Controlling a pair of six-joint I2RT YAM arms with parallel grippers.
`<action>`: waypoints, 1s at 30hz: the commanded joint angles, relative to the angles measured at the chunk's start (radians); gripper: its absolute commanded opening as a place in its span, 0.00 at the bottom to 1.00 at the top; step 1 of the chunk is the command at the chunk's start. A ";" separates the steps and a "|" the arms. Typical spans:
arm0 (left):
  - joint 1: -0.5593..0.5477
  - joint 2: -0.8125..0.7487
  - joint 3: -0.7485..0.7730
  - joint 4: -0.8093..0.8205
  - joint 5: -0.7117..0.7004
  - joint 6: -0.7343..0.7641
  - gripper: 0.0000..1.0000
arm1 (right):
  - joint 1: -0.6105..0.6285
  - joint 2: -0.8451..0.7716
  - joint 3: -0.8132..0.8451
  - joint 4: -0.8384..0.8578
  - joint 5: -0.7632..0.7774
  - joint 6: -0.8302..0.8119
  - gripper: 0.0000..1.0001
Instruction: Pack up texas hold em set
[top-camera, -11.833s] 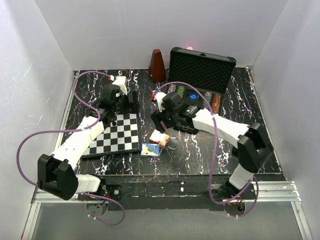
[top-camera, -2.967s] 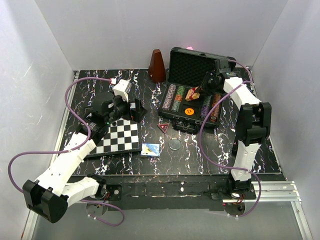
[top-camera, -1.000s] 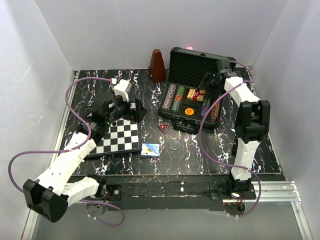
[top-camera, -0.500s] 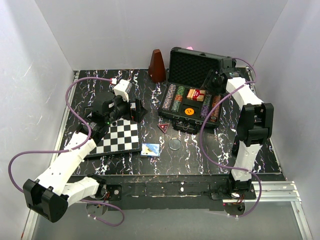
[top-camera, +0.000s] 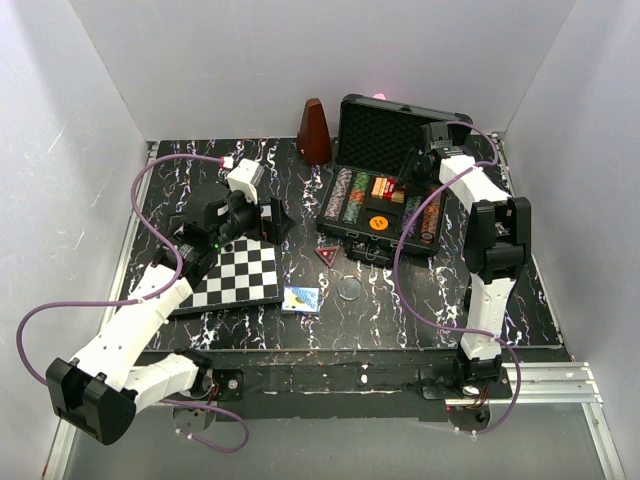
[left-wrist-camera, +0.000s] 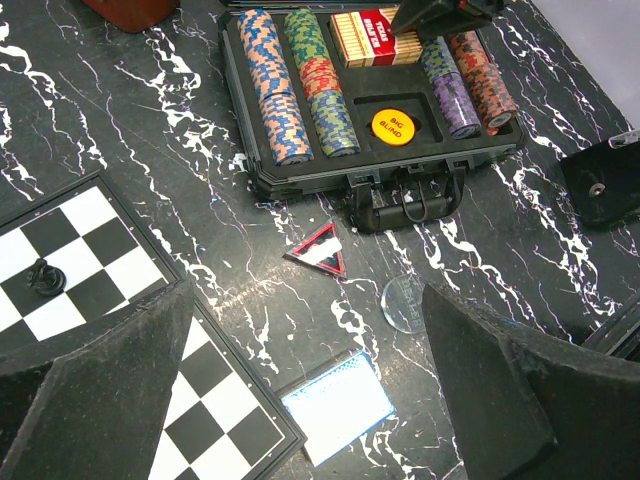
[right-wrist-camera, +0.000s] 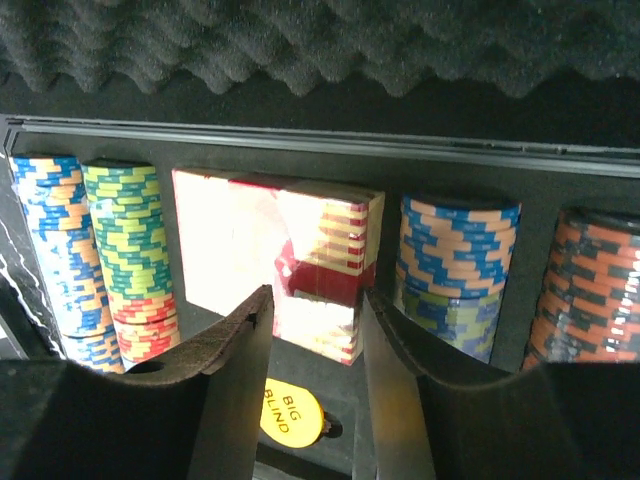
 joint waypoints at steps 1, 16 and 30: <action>-0.003 -0.008 0.020 0.006 0.006 0.015 0.98 | 0.010 0.028 0.067 0.030 -0.035 -0.011 0.47; -0.003 -0.005 0.018 0.010 0.009 0.016 0.98 | 0.039 0.077 0.094 0.097 -0.090 -0.051 0.45; -0.003 -0.004 0.020 0.008 0.012 0.016 0.98 | 0.087 -0.104 -0.025 0.094 0.226 -0.103 0.63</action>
